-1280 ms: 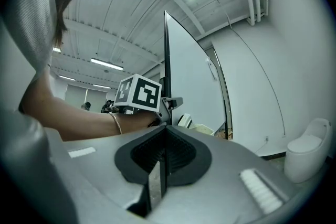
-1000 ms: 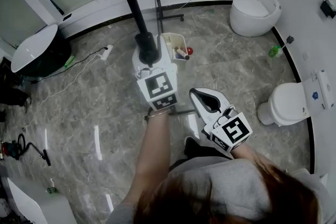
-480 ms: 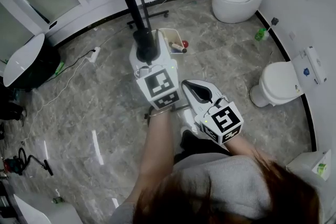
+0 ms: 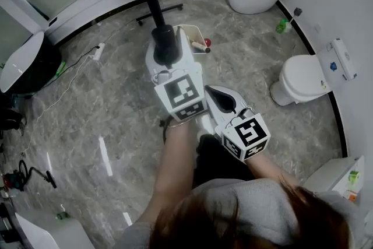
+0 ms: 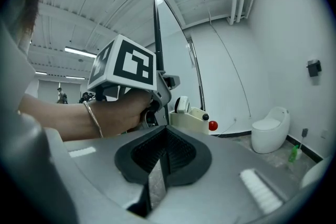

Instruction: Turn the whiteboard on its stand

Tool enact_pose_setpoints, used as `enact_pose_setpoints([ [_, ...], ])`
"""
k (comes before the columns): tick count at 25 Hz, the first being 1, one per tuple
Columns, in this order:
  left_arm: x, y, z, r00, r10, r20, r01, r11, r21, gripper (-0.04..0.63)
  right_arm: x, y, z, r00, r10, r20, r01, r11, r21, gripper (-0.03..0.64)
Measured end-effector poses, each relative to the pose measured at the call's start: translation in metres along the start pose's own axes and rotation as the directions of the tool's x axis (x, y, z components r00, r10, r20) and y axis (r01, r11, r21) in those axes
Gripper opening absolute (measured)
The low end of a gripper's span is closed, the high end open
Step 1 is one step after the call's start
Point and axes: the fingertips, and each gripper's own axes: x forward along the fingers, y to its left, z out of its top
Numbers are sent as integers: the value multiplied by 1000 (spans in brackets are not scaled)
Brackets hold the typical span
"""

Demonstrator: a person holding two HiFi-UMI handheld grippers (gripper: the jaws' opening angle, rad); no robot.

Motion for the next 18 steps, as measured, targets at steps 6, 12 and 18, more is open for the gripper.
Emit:
enact_pose_setpoints([
  [6,-37,-27,6,1000,3,3,-3,1000,-4,161,-45,-4,-7,1000,-5,-18,5,1000,-21,3],
  [12,-72,-58,12,1000,17,2,-17,1000,-3,158,-95,-2,-23,998,34,-54,-35,999,-28,3],
  [18,-100,-76,23,1000,23,5,-23,1000,-1,158,-134,4,-24,997,62,-41,-63,998,-29,3],
])
